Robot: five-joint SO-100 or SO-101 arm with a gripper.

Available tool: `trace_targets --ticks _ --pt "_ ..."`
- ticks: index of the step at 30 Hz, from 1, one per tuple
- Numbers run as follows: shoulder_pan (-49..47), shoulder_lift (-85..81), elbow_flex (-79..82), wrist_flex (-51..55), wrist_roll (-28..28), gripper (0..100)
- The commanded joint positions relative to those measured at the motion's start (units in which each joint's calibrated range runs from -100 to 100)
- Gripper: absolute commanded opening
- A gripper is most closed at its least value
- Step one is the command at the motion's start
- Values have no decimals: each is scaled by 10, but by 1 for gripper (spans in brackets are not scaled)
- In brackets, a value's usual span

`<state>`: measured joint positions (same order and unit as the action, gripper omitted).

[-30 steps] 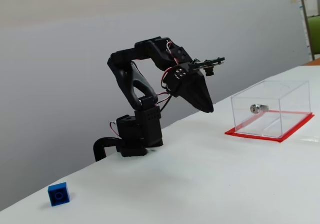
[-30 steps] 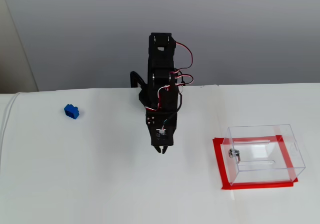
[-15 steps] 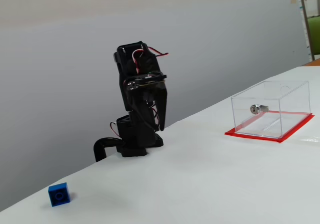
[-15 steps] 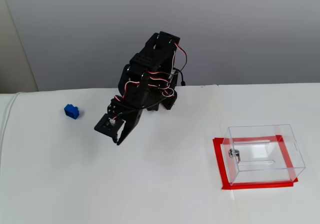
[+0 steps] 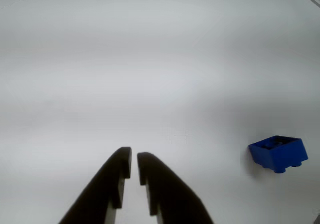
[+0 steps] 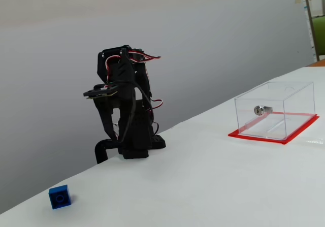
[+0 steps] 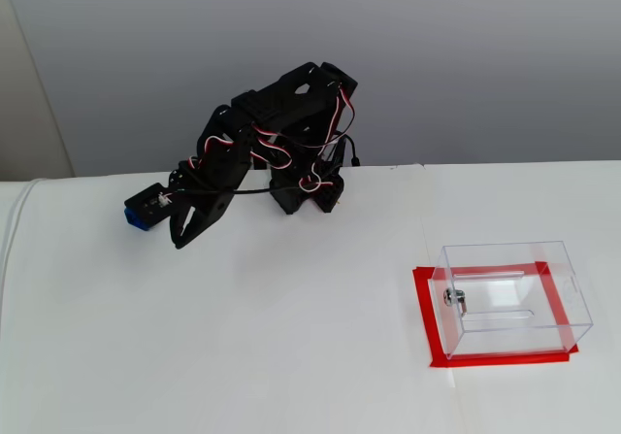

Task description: Pick the blue lego brick and place it into the transparent box

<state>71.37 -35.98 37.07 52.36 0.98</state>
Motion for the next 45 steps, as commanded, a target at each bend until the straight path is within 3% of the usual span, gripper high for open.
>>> trace_targets --ticks 1,9,20,38,45 --pt "48 -1 -37 0 -5 1" --pt "135 -1 13 -39 -5 1" --pt "240 56 -35 -41 -5 1" --pt "278 292 -289 -40 -1 1" --pt "282 370 -301 -38 -4 1"
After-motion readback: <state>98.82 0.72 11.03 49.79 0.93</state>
